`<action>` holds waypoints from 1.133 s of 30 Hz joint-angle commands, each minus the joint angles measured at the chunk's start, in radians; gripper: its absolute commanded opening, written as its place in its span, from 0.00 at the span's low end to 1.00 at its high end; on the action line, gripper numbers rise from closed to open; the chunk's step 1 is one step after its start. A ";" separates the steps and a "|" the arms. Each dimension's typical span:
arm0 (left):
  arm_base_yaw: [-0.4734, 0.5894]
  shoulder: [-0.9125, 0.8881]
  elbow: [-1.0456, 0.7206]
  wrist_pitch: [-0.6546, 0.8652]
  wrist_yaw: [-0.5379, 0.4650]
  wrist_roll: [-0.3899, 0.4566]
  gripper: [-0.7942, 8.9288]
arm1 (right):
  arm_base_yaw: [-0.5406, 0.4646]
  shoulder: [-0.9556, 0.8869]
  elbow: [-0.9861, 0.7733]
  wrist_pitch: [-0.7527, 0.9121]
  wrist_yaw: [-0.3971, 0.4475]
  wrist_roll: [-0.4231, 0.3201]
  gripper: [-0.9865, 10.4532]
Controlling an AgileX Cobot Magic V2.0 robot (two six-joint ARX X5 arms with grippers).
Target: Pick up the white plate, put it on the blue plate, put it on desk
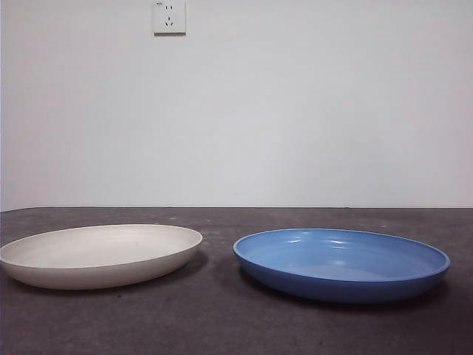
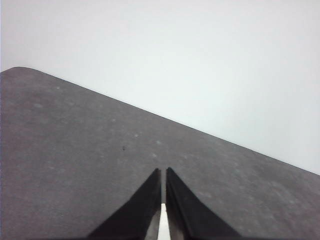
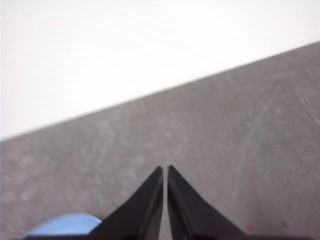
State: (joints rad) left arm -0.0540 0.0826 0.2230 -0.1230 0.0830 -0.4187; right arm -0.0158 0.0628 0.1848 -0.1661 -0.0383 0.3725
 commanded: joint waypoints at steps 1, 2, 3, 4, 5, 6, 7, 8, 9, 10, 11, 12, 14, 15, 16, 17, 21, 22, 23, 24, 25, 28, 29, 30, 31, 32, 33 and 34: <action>-0.003 0.056 0.096 -0.040 0.020 -0.010 0.10 | 0.001 0.053 0.066 0.007 -0.033 0.042 0.09; -0.003 0.086 0.141 -0.061 0.041 0.005 0.10 | 0.001 0.084 0.098 0.006 -0.054 0.042 0.09; -0.003 0.109 0.175 -0.078 0.053 0.018 0.10 | 0.001 0.109 0.123 0.004 -0.068 0.042 0.09; -0.003 0.133 0.211 -0.098 0.063 0.027 0.10 | 0.001 0.136 0.148 0.002 -0.079 0.042 0.09; -0.003 0.168 0.259 -0.126 0.082 0.042 0.10 | 0.001 0.176 0.183 -0.002 -0.101 0.042 0.09; -0.003 0.194 0.293 -0.146 0.095 0.050 0.10 | 0.001 0.208 0.212 -0.005 -0.124 0.039 0.09; -0.003 0.224 0.333 -0.169 0.106 0.057 0.10 | 0.001 0.241 0.241 -0.014 -0.147 0.039 0.09; -0.003 0.250 0.366 -0.184 0.114 0.061 0.10 | 0.001 0.274 0.271 -0.026 -0.164 0.039 0.09; -0.003 0.280 0.403 -0.202 0.128 0.069 0.10 | 0.001 0.310 0.306 -0.040 -0.183 0.038 0.09; -0.003 0.304 0.433 -0.215 0.142 0.074 0.10 | 0.002 0.344 0.339 -0.056 -0.203 0.035 0.09; -0.003 0.329 0.462 -0.225 0.160 0.075 0.10 | 0.002 0.378 0.372 -0.069 -0.228 0.034 0.09; -0.003 0.350 0.486 -0.231 0.173 0.075 0.10 | 0.004 0.406 0.400 -0.079 -0.248 0.032 0.09; -0.003 0.391 0.526 -0.232 0.205 0.075 0.10 | 0.011 0.464 0.458 -0.092 -0.293 0.031 0.09; -0.003 0.408 0.540 -0.232 0.218 0.074 0.10 | 0.015 0.487 0.481 -0.096 -0.315 0.031 0.09; -0.003 0.424 0.553 -0.233 0.233 0.074 0.10 | 0.020 0.510 0.505 -0.100 -0.341 0.031 0.09; -0.003 0.443 0.567 -0.240 0.246 0.074 0.10 | 0.027 0.542 0.534 -0.106 -0.378 0.031 0.09; -0.004 0.507 0.591 -0.260 0.316 0.073 0.10 | 0.056 0.637 0.626 -0.164 -0.493 0.006 0.09; -0.005 0.523 0.592 -0.259 0.347 0.070 0.10 | 0.066 0.659 0.649 -0.190 -0.516 -0.009 0.09; -0.006 0.544 0.594 -0.262 0.386 0.069 0.10 | 0.078 0.681 0.670 -0.218 -0.537 -0.029 0.09; -0.008 0.562 0.597 -0.269 0.416 0.069 0.10 | 0.089 0.698 0.687 -0.243 -0.550 -0.047 0.09; -0.011 0.580 0.601 -0.280 0.441 0.070 0.10 | 0.099 0.715 0.705 -0.271 -0.562 -0.066 0.09; -0.031 0.633 0.603 -0.283 0.507 0.075 0.10 | 0.132 0.758 0.747 -0.355 -0.576 -0.124 0.09; -0.041 0.649 0.603 -0.283 0.519 0.080 0.10 | 0.145 0.769 0.757 -0.386 -0.576 -0.144 0.09; -0.048 0.659 0.603 -0.284 0.520 0.087 0.10 | 0.154 0.776 0.763 -0.407 -0.578 -0.157 0.09; -0.055 0.666 0.603 -0.285 0.520 0.094 0.10 | 0.161 0.780 0.764 -0.423 -0.584 -0.170 0.09; -0.063 0.673 0.603 -0.285 0.520 0.099 0.10 | 0.168 0.782 0.764 -0.439 -0.593 -0.184 0.09; -0.068 0.677 0.603 -0.285 0.520 0.103 0.10 | 0.173 0.784 0.764 -0.449 -0.594 -0.193 0.09; -0.072 0.678 0.603 -0.285 0.520 0.106 0.10 | 0.176 0.784 0.764 -0.460 -0.593 -0.201 0.09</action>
State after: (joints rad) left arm -0.1234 0.7544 0.8021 -0.4194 0.5983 -0.3386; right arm 0.1570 0.8398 0.9306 -0.6327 -0.6273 0.2127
